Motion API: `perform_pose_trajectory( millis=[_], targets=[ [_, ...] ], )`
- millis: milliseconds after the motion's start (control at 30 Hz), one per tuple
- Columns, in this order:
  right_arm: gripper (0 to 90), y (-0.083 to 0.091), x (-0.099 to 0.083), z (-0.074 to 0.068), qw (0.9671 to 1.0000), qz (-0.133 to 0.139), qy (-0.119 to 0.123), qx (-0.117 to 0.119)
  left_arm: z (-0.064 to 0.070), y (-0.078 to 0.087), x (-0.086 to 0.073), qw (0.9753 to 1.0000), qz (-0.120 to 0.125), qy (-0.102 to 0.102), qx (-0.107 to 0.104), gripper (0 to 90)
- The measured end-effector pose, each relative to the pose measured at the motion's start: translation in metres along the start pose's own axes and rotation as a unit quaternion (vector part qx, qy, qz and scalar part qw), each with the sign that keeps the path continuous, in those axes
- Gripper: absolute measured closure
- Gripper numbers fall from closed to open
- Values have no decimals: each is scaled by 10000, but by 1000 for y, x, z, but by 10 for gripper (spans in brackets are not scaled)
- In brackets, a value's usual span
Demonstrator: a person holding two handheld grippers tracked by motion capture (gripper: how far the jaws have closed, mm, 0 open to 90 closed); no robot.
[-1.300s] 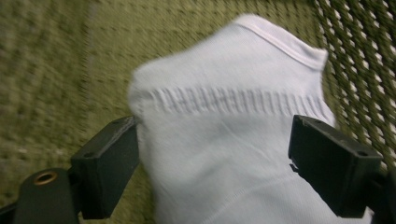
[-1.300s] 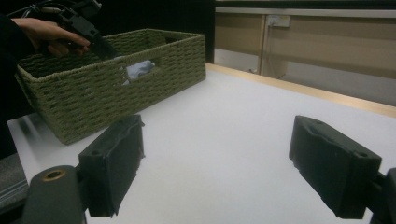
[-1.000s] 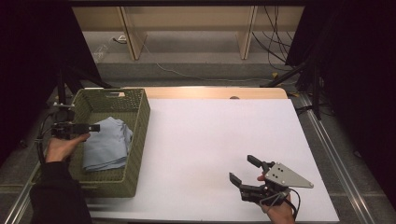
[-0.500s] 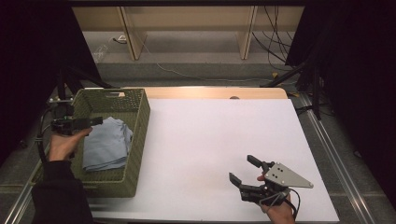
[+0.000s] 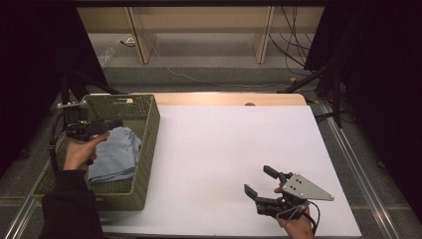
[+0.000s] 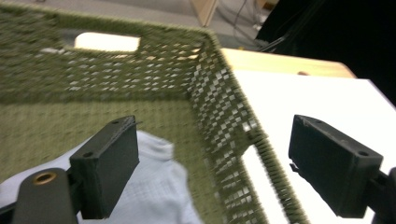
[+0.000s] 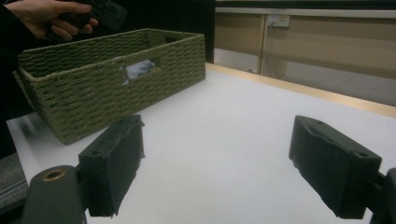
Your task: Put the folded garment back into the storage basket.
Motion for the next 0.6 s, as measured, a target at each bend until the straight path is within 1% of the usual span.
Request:
perform_pose_trajectory(
  millis=[133,167,233,367,433,467,600],
  targets=[
    [186,0,0,0,10000,-5,-2,-6,11,-4,1,9995,164,-45,-252,156],
    [186,0,0,0,10000,1,-1,-2,14,-6,2,9992,221,-45,-343,156],
    [186,0,0,0,10000,2,-3,-4,21,-8,2,9985,278,-94,-462,156],
    [186,0,0,0,10000,-1,-4,-4,35,-11,2,9971,395,-294,-581,156],
    [186,0,0,0,10000,0,0,-4,38,-13,1,9969,419,-367,-561,156],
    [186,0,0,0,10000,-1,2,-2,39,-13,1,9967,422,-386,-576,156],
    [186,0,0,0,10000,-9,-5,-5,50,-13,1,9946,579,-427,-750,156]
  ],
)
Point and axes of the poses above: each handheld gripper's, and its own axes: y roughly backward along the jaws, x roughly out of its top, z roughly to its right, the point moved 5 cm from there along -y, roughly forward along the jaws, and after that the axes turned 14 degrees about -x, right-handed, at the moved point
